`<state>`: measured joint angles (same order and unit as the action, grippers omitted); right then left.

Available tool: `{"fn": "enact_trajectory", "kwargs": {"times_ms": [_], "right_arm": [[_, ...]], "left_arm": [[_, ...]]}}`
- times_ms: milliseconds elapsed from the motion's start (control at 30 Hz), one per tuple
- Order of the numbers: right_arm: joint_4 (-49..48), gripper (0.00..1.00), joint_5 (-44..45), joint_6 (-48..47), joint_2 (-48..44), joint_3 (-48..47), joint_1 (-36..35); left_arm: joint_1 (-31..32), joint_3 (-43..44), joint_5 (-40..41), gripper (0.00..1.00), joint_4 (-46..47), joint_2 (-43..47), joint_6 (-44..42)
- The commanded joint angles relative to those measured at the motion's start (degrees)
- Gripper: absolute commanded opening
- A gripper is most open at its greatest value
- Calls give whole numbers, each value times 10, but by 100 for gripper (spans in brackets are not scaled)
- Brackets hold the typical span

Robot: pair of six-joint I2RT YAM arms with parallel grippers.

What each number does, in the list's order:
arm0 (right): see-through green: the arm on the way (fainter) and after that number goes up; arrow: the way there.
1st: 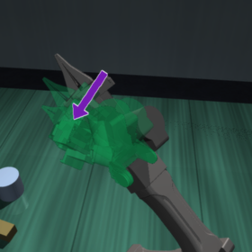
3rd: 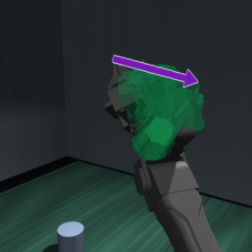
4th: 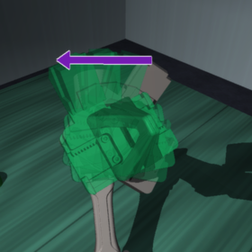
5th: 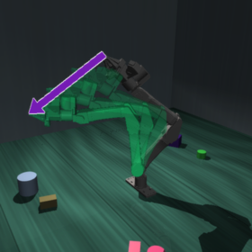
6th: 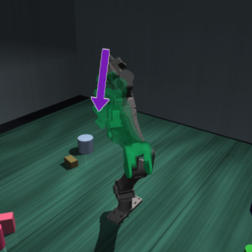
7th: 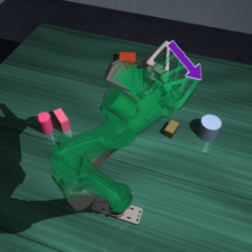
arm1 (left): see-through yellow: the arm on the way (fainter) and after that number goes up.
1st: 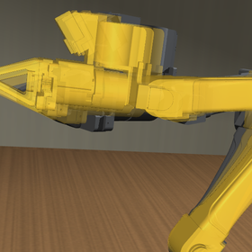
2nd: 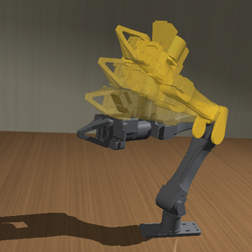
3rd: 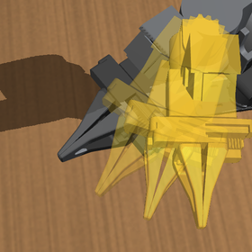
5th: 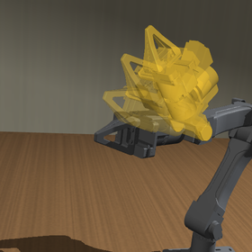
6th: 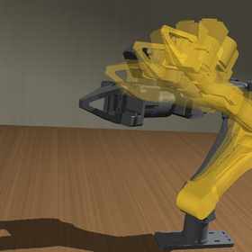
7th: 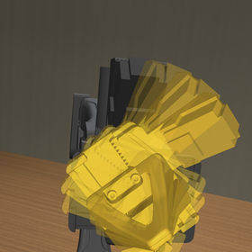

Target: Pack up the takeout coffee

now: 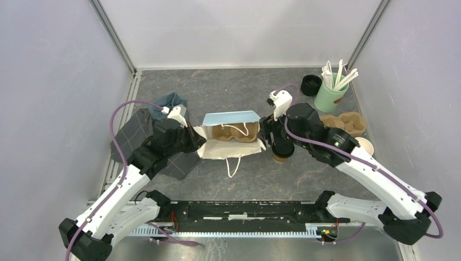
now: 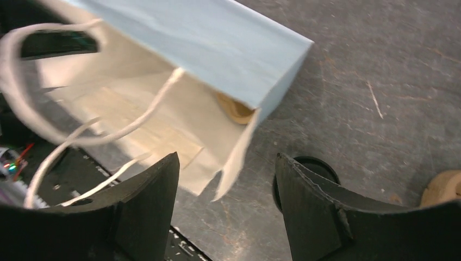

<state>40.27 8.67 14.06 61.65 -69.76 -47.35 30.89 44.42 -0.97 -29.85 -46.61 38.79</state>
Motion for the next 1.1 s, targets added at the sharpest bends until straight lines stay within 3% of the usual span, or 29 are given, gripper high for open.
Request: {"fn": "enact_trajectory", "kwargs": {"times_ms": [0,267,400,667,967,1067], "right_arm": [[-38,70,-44,13,-32,36,-27],[-139,52,-84,7,-29,91,-94],[-189,50,-78,-34,-34,124,-132],[-212,46,-74,-289,-11,140,-160],[-168,16,-36,-535,123,36,-164],[-161,12,-15,-575,167,2,-164]], "left_arm": [[2,10,-28,7,29,-9,5],[1,24,-45,7,20,-25,-5],[1,33,-49,6,10,-28,-4],[1,40,-45,4,0,-21,-2],[1,37,-50,2,-5,-13,-23],[2,33,-51,2,-7,-6,-33]]}}
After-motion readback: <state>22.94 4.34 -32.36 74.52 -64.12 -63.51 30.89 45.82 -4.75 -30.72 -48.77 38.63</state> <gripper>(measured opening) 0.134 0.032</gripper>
